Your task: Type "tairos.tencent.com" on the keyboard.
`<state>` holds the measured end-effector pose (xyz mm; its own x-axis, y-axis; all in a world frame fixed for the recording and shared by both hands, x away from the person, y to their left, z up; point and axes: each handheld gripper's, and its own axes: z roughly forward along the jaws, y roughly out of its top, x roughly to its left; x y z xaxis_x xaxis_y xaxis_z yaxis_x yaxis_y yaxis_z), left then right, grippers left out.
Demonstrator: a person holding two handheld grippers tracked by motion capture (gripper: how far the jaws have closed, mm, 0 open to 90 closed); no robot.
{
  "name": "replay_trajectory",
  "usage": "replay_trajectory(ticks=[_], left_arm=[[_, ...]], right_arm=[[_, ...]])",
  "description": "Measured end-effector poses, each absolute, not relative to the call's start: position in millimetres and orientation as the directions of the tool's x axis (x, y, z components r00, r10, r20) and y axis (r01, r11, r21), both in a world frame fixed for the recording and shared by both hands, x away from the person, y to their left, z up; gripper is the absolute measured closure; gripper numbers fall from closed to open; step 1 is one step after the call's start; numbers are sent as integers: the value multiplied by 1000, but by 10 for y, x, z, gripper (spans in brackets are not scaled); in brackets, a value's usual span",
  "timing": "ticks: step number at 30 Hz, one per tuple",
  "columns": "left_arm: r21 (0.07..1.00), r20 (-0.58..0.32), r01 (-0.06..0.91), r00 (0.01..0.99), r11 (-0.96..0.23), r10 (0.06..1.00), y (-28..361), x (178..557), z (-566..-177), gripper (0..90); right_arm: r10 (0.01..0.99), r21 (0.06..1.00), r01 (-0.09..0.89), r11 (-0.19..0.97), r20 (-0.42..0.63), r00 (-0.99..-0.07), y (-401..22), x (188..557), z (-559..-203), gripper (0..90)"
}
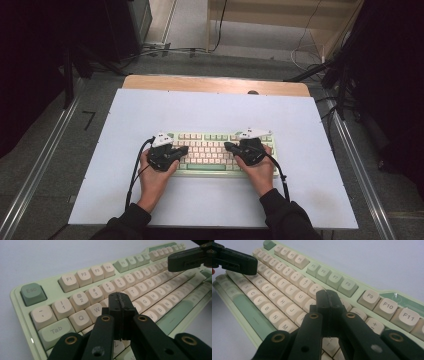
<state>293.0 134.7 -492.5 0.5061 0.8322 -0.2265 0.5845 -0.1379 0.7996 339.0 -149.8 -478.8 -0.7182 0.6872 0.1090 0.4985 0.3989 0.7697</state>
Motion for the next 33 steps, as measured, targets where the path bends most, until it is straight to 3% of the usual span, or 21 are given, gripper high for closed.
replay_trajectory(ticks=[33], left_arm=[[780,-210,602,509,-171,835,1349,2922,-4961,900]], right_arm=[[689,769,498,401,105,-717,-1512,3379,-4785,876]])
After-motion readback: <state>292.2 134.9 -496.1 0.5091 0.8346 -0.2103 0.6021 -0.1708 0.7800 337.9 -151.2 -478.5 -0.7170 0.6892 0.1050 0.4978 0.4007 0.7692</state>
